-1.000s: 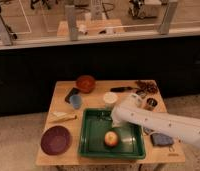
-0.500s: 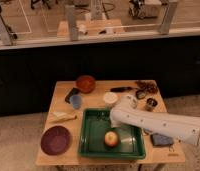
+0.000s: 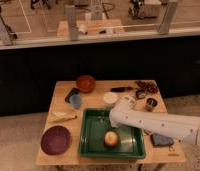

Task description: Place fork in plastic cup

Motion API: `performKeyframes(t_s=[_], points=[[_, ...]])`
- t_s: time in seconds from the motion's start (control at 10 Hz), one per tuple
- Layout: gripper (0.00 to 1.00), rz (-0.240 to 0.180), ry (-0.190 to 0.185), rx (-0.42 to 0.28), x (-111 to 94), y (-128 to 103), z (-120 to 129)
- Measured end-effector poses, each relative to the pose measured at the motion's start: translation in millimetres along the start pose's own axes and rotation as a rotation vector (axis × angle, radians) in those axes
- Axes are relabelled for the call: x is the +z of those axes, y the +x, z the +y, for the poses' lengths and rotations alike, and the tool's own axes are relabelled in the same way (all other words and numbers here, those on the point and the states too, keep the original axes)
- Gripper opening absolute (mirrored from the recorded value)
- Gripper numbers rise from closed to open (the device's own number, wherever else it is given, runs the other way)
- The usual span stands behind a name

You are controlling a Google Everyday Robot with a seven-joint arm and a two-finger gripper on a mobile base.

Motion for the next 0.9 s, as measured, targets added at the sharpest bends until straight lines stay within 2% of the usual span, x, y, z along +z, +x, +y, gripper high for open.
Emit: performKeyframes(t_s=[0.2, 0.3, 0.9], points=[[0.03, -0.001, -0.014, 0.003, 2.3, 1.1, 0.2], [0.0, 0.003, -0.044, 0.004, 6.5, 0.8, -1.7], [0.0, 0.002, -0.049, -0.002, 2.3, -0.3, 2.4]])
